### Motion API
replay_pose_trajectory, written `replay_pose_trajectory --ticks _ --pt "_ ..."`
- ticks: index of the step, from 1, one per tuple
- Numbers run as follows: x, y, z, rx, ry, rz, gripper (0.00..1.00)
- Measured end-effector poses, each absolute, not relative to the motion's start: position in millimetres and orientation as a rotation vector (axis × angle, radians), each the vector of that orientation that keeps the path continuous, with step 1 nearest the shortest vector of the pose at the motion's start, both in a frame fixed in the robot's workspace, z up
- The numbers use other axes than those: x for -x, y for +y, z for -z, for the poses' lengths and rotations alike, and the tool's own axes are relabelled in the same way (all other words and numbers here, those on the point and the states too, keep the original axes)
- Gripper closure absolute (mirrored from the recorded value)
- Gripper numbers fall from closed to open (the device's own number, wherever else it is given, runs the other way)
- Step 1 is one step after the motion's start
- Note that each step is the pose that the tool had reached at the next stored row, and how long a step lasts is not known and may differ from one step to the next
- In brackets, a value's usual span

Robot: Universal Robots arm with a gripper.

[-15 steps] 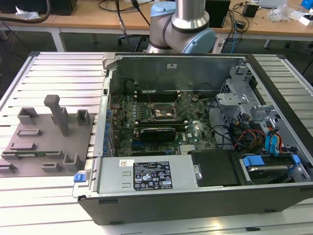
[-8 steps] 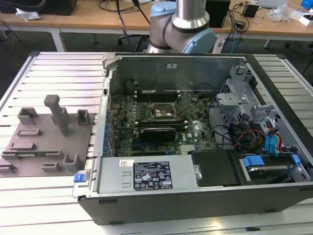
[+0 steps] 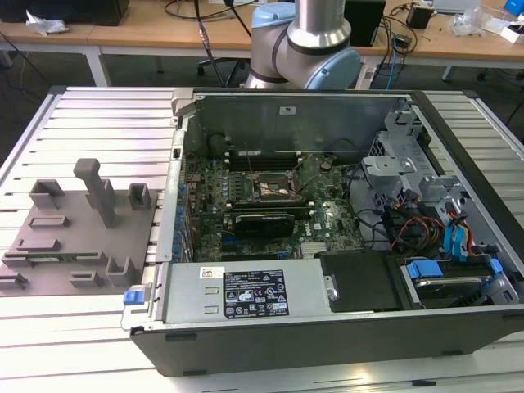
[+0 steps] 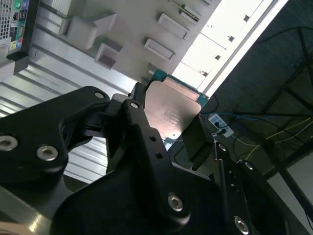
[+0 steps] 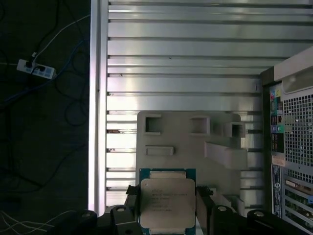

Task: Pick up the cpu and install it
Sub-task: 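Pick up the cpu and move it towards the insertion slot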

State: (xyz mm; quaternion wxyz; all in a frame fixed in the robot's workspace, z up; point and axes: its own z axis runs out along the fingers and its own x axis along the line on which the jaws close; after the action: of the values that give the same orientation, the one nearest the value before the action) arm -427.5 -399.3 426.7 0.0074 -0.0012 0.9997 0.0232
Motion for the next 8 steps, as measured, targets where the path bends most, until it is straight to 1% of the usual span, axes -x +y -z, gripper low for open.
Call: replay_pose_trajectory --ticks 8 --pt "427.4 -399.2 -427.3 0.004 3.126 -0.070 0.45"
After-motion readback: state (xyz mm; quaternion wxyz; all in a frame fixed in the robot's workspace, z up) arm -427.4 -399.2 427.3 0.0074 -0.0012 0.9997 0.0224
